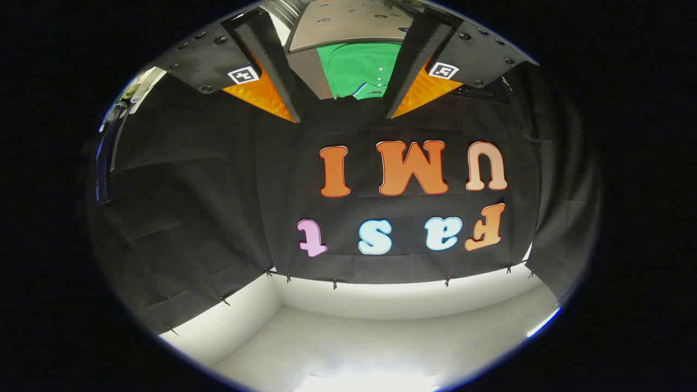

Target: Put the clothes into the washing machine and then close the washing machine lid.

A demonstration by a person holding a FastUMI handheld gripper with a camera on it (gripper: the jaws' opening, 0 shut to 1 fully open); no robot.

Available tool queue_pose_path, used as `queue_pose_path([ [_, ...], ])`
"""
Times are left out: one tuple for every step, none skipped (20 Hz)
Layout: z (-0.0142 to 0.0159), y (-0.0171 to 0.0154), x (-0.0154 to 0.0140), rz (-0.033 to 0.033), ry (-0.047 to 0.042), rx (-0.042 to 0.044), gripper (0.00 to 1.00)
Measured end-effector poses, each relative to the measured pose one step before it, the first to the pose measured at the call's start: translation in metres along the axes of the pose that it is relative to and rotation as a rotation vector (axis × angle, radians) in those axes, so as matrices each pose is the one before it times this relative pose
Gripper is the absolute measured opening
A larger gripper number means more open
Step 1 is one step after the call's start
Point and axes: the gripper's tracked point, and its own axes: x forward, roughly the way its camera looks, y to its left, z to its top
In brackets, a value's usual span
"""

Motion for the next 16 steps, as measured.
queue_pose_path([
  [-0.00017,0.00106,0.00076,0.00079,0.00118,0.00265,0.97],
  [-0.00039,0.00164,-0.00019,-0.00047,0.00069,-0.00043,0.97],
  [0.00077,0.00044,-0.0003,0.0001,-0.00042,-0.00322,0.97],
  [-0.0007,0.00059,0.00033,-0.00054,0.00164,-0.00398,0.97],
  [-0.00064,0.00187,-0.0014,0.00237,0.00079,-0.00344,0.97],
  [0.00074,0.00176,-0.00015,0.00384,-0.00109,-0.00191,0.97],
  [0.00159,0.00169,0.00025,0.00335,0.00031,-0.0015,0.97],
  [-0.00028,0.00114,0.00065,0.00153,0.0019,-0.00231,0.97],
  [-0.00099,0.00033,-0.00061,-0.00013,0.00058,-0.00204,0.97],
  [0.00024,0.00082,-0.0001,0.00135,-0.00165,-0.00139,0.97],
  [0.00201,0.00076,-0.00068,0.00038,-0.00307,-0.00018,0.97],
  [0.00125,0.00211,-0.00049,0.00231,-0.00241,-0.0012,0.97],
  [0.00081,-0.00053,0.00048,0.00048,-0.00054,-0.00193,0.97],
  [0.00004,0.00033,0.00024,-0.00118,-0.00025,-0.00212,0.97],
  [0.00049,0.00183,-0.00078,0.00053,-0.00111,-0.00162,0.97],
  [0.00065,0.0007,0.00022,0.00112,-0.00091,-0.00058,0.97],
])
